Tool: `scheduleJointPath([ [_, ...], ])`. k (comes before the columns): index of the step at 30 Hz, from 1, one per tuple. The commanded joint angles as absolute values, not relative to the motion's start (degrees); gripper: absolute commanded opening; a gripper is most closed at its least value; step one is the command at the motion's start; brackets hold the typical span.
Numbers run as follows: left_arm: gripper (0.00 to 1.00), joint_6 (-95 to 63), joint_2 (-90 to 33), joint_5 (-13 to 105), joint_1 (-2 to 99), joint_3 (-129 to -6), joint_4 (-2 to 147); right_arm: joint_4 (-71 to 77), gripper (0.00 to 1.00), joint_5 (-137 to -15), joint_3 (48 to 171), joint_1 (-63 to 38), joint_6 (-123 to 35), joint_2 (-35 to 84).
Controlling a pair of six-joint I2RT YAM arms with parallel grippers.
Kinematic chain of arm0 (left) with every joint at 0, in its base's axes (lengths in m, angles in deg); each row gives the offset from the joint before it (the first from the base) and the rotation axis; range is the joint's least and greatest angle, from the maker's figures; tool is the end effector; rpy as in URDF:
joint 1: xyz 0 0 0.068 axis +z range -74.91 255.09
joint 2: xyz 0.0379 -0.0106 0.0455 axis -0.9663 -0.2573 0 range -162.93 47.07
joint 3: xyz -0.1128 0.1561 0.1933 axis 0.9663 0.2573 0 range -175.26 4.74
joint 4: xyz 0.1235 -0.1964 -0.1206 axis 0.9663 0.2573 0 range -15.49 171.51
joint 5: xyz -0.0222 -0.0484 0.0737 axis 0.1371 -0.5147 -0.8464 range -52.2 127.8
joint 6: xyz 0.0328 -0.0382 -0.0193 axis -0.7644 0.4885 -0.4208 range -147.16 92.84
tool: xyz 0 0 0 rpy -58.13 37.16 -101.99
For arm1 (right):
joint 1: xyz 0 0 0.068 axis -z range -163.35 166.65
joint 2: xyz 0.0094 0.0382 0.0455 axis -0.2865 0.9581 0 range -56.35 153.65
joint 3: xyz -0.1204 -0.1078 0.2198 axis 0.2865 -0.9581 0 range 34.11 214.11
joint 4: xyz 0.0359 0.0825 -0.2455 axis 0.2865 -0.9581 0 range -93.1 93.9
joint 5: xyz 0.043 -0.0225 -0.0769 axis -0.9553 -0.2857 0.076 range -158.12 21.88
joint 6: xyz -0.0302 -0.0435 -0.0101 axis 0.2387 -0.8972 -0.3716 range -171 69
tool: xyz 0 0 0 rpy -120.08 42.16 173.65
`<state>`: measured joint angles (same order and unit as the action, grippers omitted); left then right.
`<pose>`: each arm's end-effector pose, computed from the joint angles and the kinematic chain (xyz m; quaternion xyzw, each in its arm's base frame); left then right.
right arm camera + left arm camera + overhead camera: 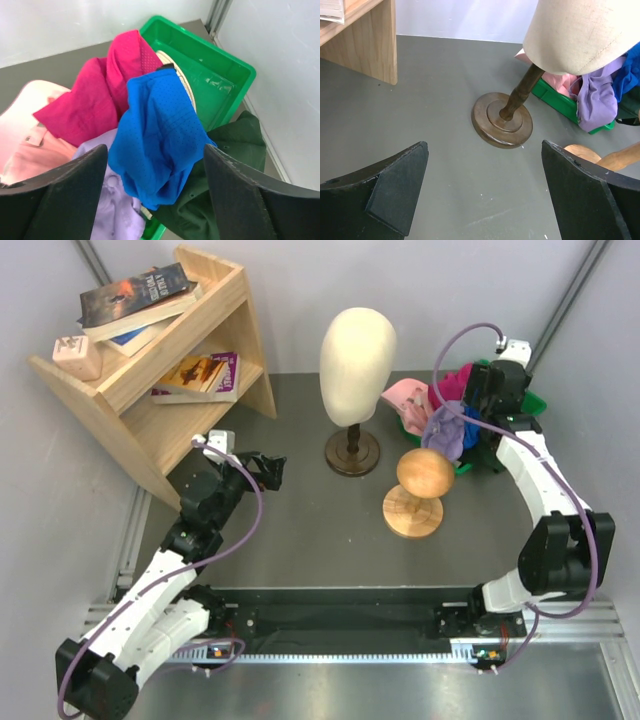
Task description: Stack the hats
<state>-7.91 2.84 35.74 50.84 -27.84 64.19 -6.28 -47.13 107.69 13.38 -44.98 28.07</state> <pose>0.1760 -0.0778 0.3045 0.0186 0.7150 -0.2469 0.6538 0.3465 0.0070 0.3506 0.1226 0.8077 -0.1046 0.5671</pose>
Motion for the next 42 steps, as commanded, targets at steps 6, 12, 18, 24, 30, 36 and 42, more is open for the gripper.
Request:
scheduleJointPath([
  [6, 0.99, -8.44, 4.0, 34.2, 50.92, -27.35, 61.5, -3.04, 0.64, -51.07, 108.38, 15.15, -45.55, 32.41],
  [12, 0.99, -8.26, 3.91, 33.23, 50.92, -26.99, 61.68, -3.04, 0.05, -52.04, 108.9, 15.68, -46.42, 34.0],
  [18, 0.99, -8.08, 3.39, 32.88, 50.92, -27.17, 61.77, -3.92, 0.0, -50.55, 111.97, 18.13, -47.74, 31.71],
  [24, 0.99, -8.0, 3.21, 32.97, 50.92, -27.08, 61.77, -4.89, 0.0, -47.56, 116.8, 19.37, -49.76, 30.48],
  [30, 0.99, -8.0, 3.03, 32.88, 50.92, -27.08, 61.86, -5.15, 0.0, -44.92, 118.57, 19.64, -50.56, 30.39],
  [36, 0.99, -8.0, 2.68, 33.05, 50.92, -27.17, 61.94, -5.15, 0.0, -41.05, 120.5, 19.64, -54.51, 30.13],
  [42, 0.99, -8.35, 2.5, 32.44, 50.92, -27.26, 62.03, -4.98, 0.0, -38.41, 123.31, 19.64, -56.97, 29.25],
])
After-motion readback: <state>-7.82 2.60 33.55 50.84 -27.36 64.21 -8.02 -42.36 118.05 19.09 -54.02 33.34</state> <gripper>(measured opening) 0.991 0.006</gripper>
